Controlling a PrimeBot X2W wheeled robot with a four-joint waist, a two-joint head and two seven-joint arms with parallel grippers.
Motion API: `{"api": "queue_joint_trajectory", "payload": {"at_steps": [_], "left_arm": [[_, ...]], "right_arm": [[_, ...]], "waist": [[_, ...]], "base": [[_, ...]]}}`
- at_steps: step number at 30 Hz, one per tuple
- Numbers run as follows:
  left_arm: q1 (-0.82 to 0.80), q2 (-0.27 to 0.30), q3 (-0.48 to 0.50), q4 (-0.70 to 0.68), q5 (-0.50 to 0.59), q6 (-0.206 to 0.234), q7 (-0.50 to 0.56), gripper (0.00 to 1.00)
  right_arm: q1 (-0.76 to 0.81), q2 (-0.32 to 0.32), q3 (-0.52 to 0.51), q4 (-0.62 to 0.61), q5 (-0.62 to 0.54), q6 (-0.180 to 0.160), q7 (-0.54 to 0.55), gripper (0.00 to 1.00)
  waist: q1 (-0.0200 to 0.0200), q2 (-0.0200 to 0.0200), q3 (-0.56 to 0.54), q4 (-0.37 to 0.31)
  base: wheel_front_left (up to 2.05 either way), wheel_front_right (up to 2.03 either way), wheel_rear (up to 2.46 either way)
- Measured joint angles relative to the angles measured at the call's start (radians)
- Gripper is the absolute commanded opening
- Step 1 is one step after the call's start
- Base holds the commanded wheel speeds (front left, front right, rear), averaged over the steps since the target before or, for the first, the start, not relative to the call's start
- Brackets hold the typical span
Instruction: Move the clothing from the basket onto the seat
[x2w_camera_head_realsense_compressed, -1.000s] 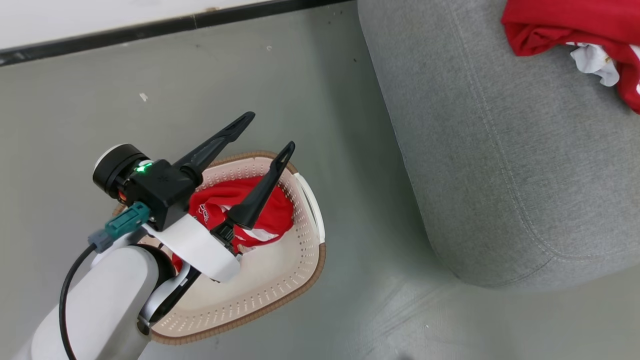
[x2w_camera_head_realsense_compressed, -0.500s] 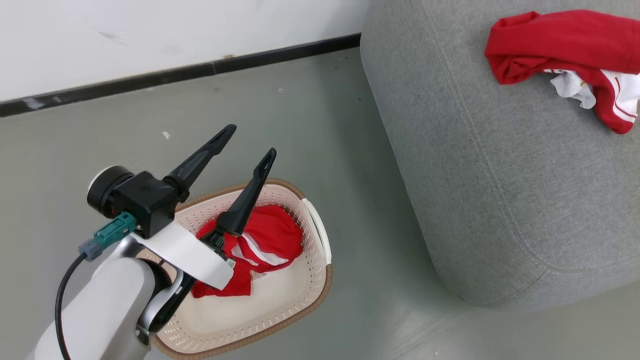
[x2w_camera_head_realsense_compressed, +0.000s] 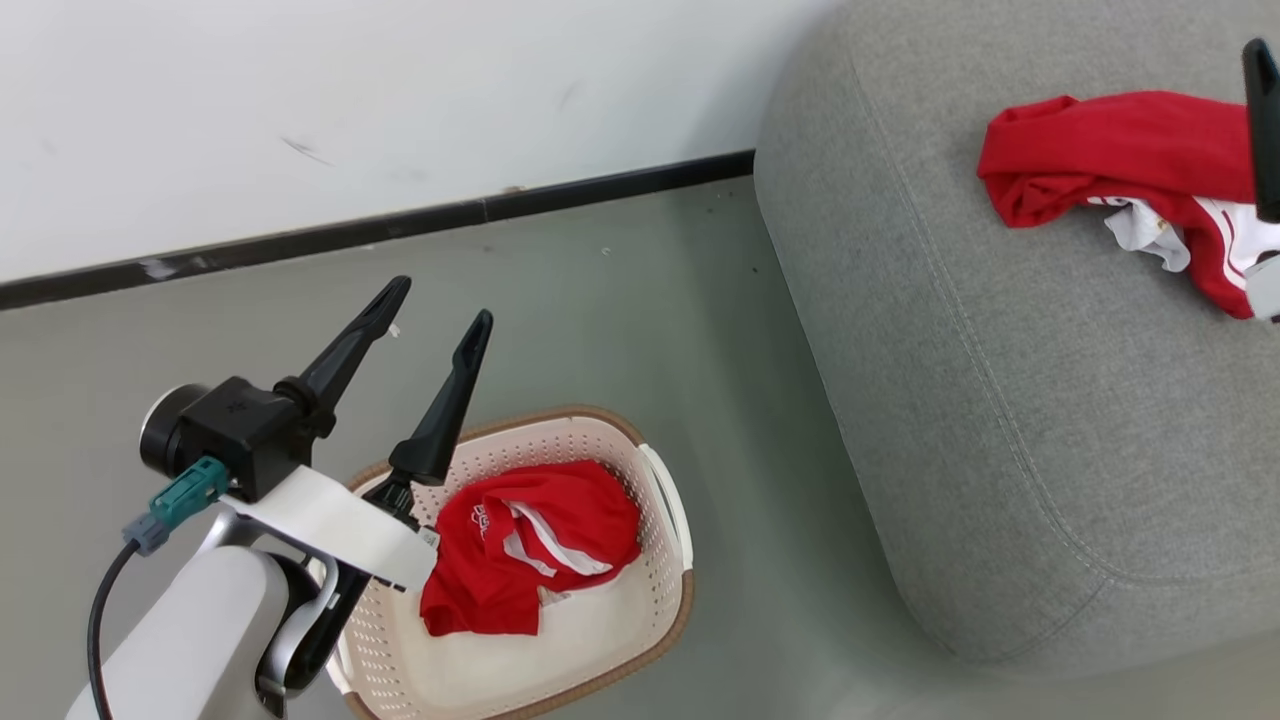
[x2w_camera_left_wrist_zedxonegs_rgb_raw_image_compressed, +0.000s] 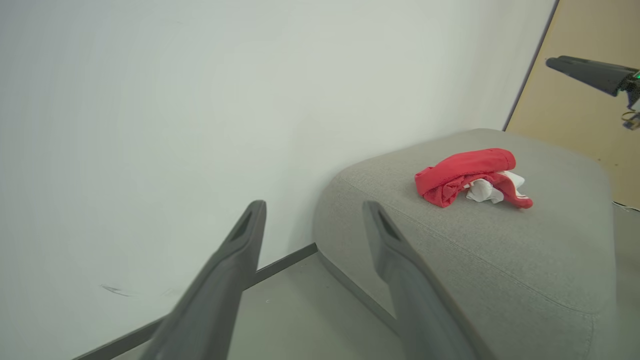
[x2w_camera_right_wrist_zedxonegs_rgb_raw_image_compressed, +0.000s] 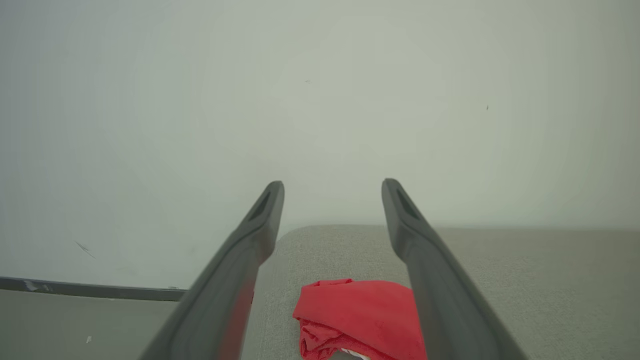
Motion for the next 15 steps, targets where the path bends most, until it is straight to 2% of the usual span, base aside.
{"api": "queue_joint_trajectory", "payload": {"at_steps": [15], "left_arm": [[0.097,-0.012,0.033,0.043,-0.042,0.038,-0.040,1.00]], "right_arm": [[0.122,0.056,0.009,-0.123,0.009,0.000,0.000,1.00]], "waist": [[0.0000,0.0000,-0.098,0.057]], "base": [[0.00,0.00,0.00]]}}
